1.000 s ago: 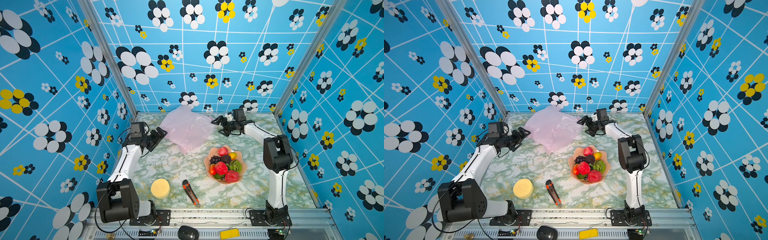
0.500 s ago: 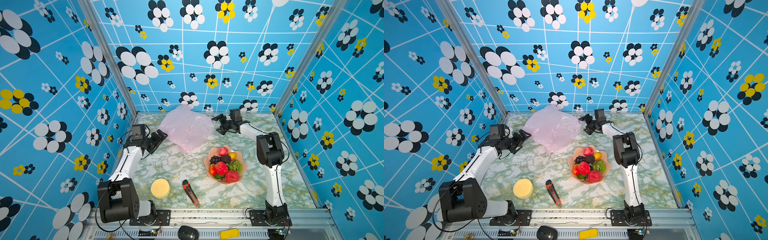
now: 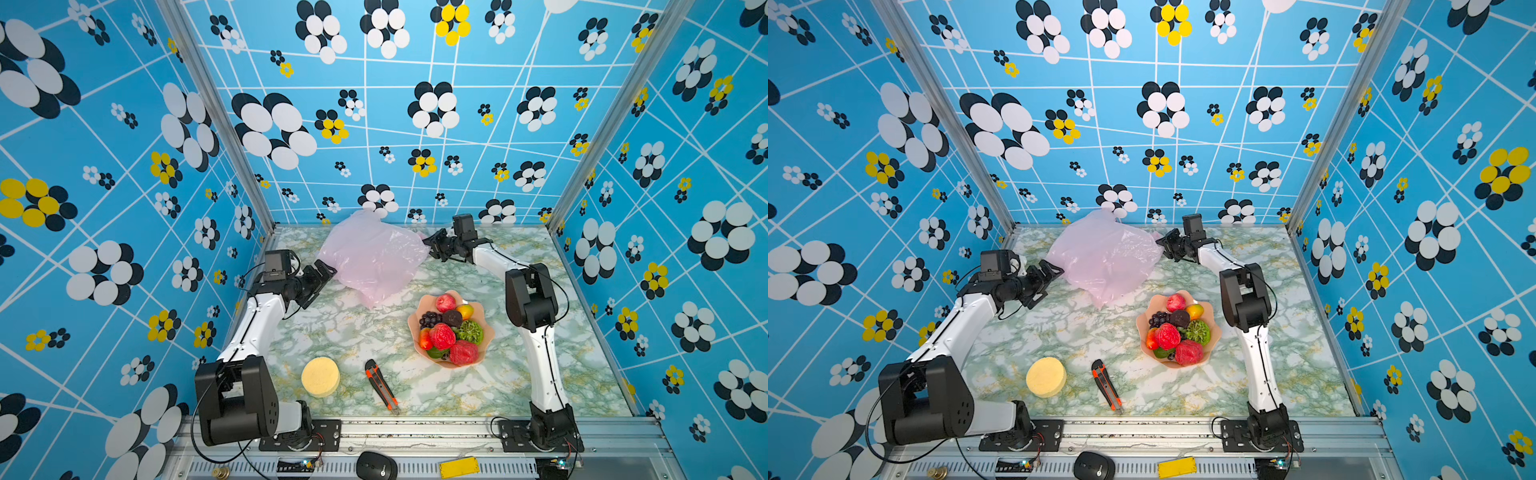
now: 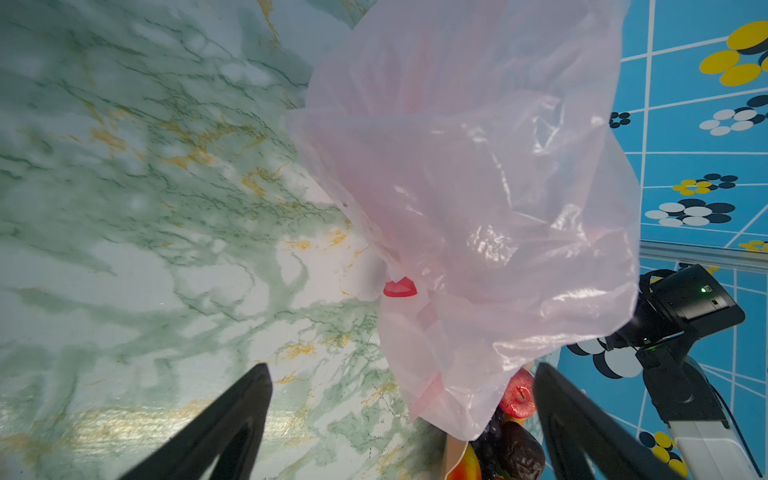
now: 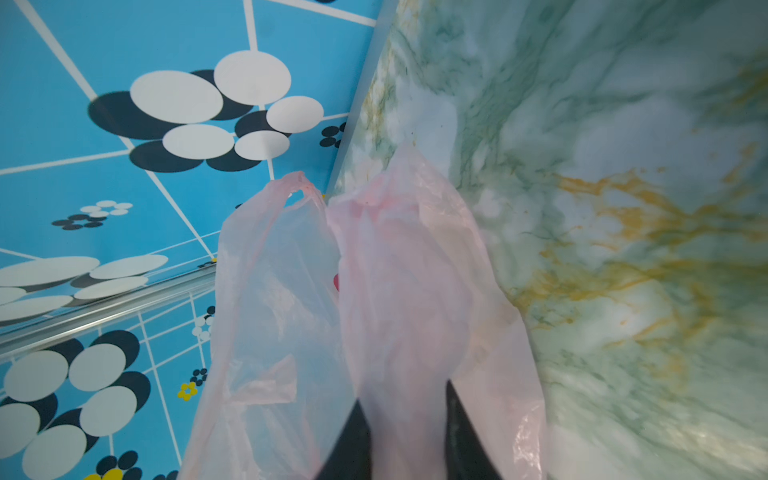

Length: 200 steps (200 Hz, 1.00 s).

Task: Place the fruits into the plastic bag
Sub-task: 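Reach the left gripper toward the pink bag while the right gripper reaches its far side, then grasp the bag handle with the right gripper and lift it while the left gripper approaches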

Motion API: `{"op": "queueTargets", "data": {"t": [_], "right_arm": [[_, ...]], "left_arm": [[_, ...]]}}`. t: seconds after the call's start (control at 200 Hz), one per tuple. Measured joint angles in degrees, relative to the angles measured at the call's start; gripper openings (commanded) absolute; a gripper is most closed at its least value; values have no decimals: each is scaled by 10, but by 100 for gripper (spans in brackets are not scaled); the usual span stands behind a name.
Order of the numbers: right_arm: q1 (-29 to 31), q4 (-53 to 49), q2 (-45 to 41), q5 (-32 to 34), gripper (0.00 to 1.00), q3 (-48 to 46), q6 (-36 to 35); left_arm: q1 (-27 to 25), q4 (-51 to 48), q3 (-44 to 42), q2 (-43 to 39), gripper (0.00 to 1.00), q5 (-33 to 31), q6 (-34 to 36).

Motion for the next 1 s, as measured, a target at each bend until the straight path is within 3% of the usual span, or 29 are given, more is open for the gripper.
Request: {"op": "queueTargets", "data": {"t": [0.235,0.47,0.695,0.925,1.0], "right_arm": [[2,-83,-20,41,0,21,-115],[50,-149,-188,194,0,22,-342],[165,-31,-372,332,0,2,-609],[233,71,-396,387,0,-22,-894],[251,96,-398,391,0,-54,-950]], "left_arm": [[0,-15,0,-28,99,16,9],[10,-45,0,-124,99,44,22],[30,-60,0,-212,99,62,22],[43,-54,0,-260,99,75,-4],[44,-45,-1,-267,99,86,-16]]}}
